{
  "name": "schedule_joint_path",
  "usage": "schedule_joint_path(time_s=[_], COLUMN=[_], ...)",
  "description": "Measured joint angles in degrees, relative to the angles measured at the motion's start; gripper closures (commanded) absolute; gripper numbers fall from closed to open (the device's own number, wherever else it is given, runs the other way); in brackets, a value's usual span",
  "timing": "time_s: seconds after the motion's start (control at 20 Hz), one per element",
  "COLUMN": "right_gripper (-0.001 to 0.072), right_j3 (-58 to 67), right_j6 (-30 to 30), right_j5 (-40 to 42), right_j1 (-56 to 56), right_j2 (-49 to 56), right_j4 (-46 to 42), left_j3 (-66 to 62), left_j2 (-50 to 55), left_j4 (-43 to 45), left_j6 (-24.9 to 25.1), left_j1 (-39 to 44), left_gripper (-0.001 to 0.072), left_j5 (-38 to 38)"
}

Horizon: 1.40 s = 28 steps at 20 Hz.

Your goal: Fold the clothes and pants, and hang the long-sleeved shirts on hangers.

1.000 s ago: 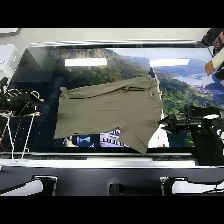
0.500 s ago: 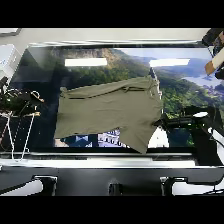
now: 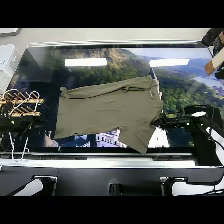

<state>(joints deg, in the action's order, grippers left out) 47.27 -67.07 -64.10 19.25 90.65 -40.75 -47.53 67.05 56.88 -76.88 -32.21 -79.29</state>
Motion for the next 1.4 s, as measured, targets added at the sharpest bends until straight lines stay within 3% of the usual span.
schedule_joint_path(time_s=[0.3, 0.85, 0.9, 0.95, 1.0, 1.4], right_gripper=[0.0683, 0.0684, 0.0684, 0.0684, 0.0684, 0.0684], right_j3=[-0.09, -0.07, -0.07, -0.07, -0.07, -0.07], right_j6=[0.0, 0.0, 0.0, 0.0, 0.0, -0.52], right_j5=[-4.31, -8.57, -8.59, -8.63, -8.83, -8.98], right_j1=[-0.02, -0.07, -0.07, -0.04, -0.07, -0.07], right_j2=[0.0, -2.82, -3.45, -3.98, -4.42, -6.36], right_j4=[-1.92, -2.19, -2.23, -2.23, -2.21, -2.12], left_j3=[11.78, 13.62, 13.27, 12.74, 12.17, 8.79], left_j2=[-0.42, 6.43, 6.97, 7.54, 8.09, 12.35], left_j4=[-1.14, -10.05, -10.27, -10.38, -10.34, -10.84], left_j6=[2.12, 5.84, 5.99, 6.16, 6.43, 7.82], left_j1=[-0.17, -0.17, -0.15, -0.15, -0.15, 1.18], left_gripper=[-0.001, -0.0004, 0.0005, 0.0082, 0.0101, 0.0106], left_j5=[5.31, 12.39, 12.74, 13.27, 14.08, 14.56])
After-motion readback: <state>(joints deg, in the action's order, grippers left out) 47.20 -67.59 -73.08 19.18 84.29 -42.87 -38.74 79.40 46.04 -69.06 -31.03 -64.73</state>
